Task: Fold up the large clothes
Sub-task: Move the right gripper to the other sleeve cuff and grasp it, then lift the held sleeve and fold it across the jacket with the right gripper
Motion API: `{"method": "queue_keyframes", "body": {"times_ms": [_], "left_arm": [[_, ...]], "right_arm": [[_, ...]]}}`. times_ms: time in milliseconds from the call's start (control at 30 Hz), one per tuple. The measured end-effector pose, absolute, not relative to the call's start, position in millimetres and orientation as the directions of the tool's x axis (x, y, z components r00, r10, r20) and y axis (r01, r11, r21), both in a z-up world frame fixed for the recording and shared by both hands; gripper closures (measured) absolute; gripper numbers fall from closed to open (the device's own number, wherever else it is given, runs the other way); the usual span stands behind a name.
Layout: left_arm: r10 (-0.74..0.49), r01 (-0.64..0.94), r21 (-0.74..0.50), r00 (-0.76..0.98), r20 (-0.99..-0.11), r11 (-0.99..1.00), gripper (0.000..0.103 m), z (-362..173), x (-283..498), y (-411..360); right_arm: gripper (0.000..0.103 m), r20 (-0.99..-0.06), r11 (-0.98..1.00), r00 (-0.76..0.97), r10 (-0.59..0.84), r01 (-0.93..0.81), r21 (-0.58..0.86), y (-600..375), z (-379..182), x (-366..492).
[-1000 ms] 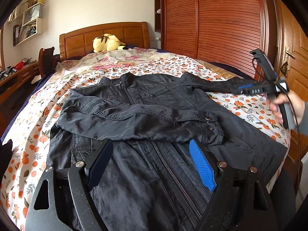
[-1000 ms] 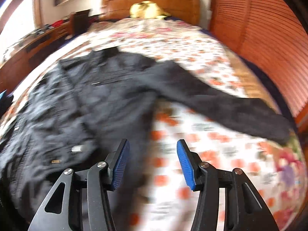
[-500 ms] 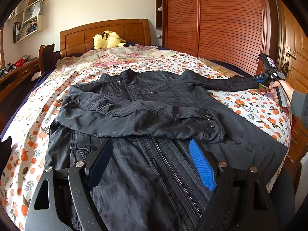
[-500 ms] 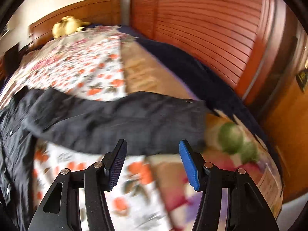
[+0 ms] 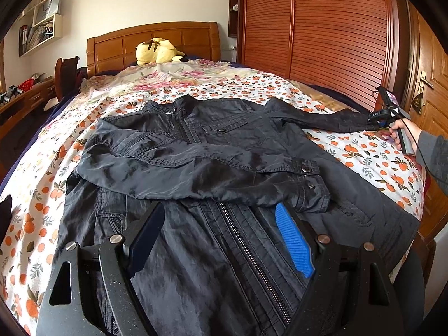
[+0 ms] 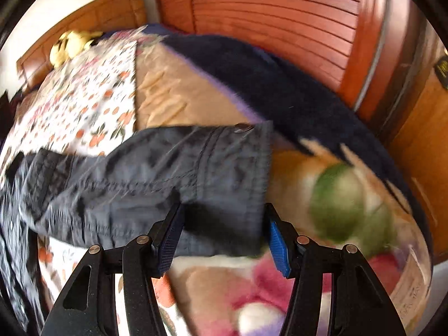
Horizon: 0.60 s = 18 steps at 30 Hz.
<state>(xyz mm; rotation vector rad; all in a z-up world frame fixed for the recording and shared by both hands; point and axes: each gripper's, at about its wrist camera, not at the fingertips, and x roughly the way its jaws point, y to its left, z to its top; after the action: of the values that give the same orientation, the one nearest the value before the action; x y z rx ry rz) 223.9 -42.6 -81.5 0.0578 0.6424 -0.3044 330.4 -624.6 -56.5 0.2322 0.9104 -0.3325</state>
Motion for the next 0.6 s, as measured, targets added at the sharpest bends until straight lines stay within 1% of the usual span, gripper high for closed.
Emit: {"method": "queue_keyframes", "body": {"times_ms": [33,67,167,233,400,600], "left_arm": [[-0.263,0.3,-0.039,0.758,-0.596,0.953,0.021,-81,224,-44],[-0.265,0.302,-0.038,0.759,-0.595,0.952,0.021,-81,224,-45],[-0.27,0.31,-0.036,0.758,-0.593,0.95,0.021,-80,224,-46],[-0.277,0.315,-0.039,0.761,-0.586,0.948,0.021,-79,222,-46],[-0.282,0.309,-0.051,0.773,-0.569,0.95,0.021,-72,216,-36],[-0.292,0.306,-0.064,0.8,-0.524,0.95,0.021,-58,202,-20]], "right_arm": [[0.056,-0.805,0.935,0.564,-0.182,0.353,0.037,-620,-58,332],[0.071,-0.808,0.946,0.561,-0.18,0.324,0.015,-613,-58,333],[0.082,-0.796,0.964,0.573,-0.194,0.262,-0.047,-593,-49,330],[0.086,-0.777,0.969,0.599,-0.194,0.238,-0.058,-580,-36,325],[0.087,-0.704,0.981,0.688,-0.178,0.18,-0.073,-544,17,304],[0.087,-0.635,0.987,0.758,-0.149,0.078,-0.139,-472,72,276]]}}
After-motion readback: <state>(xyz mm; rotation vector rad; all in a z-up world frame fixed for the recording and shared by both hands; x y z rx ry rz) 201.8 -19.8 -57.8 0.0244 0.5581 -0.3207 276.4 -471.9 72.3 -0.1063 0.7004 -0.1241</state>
